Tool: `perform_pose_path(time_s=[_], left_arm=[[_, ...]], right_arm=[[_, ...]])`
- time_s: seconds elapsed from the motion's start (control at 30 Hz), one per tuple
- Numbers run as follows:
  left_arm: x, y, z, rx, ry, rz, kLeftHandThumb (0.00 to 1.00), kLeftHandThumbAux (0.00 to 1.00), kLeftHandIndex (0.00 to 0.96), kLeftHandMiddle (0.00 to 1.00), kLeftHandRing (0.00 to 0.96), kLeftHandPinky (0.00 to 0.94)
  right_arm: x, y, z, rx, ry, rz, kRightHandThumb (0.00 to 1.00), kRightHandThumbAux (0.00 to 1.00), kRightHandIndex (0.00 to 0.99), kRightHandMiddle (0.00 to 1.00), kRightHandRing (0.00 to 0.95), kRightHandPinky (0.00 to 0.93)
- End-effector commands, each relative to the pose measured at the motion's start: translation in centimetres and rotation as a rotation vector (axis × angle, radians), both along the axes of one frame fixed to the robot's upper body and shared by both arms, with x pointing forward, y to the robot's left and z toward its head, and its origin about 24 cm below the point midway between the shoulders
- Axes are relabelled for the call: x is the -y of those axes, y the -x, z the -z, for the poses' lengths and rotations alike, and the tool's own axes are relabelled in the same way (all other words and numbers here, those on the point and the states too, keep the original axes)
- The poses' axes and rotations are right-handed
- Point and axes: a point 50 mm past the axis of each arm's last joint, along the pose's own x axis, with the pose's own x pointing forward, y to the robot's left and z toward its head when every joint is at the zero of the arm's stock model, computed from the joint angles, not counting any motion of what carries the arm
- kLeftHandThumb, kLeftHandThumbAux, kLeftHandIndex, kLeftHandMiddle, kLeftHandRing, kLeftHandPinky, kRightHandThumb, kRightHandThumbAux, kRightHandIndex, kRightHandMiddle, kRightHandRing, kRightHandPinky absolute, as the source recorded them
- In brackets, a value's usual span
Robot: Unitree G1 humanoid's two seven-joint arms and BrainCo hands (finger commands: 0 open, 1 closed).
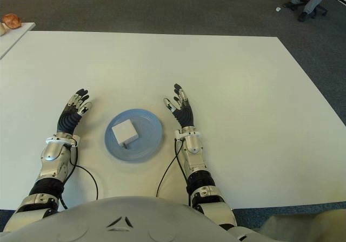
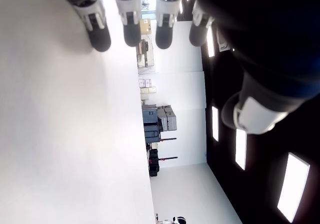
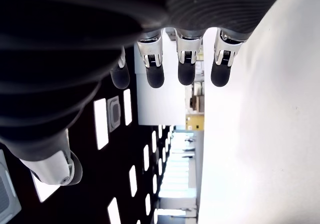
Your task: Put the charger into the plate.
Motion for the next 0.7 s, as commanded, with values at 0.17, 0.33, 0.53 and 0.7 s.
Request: perform_pose_path(time_s=[0.17,0.33,0.53,0.7], left_arm=[[0.98,2.85,3.25,-0.188,0.048,-0.014,0.0,0.585,0.029,0.086,0.068,0.06],[1.01,2.85,3.23,-0.185,0.055,-0.013,0.0,0.585,0.029,0.084,0.065,0.057],[1.18,2.96,3.15,-0.172,0.063,-0.012,0.0,0.584,0.033,0.082,0.062,0.058],[1.19,2.96,3.13,-0.171,0.062,-0.01,0.0,0.581,0.037,0.083,0.064,0.069]], right_arm=[[0.75,2.34,2.76,-0.132,-0.009,0.033,0.151,0.59,0.0,0.005,0.0,0.037],[0.78,2.34,2.78,-0.134,-0.015,0.04,0.147,0.599,0.004,0.012,0.006,0.046],[0.87,2.37,2.81,-0.134,-0.019,0.049,0.15,0.613,0.009,0.018,0.014,0.053],[0.88,2.37,2.81,-0.134,-0.02,0.053,0.153,0.616,0.01,0.019,0.016,0.054]])
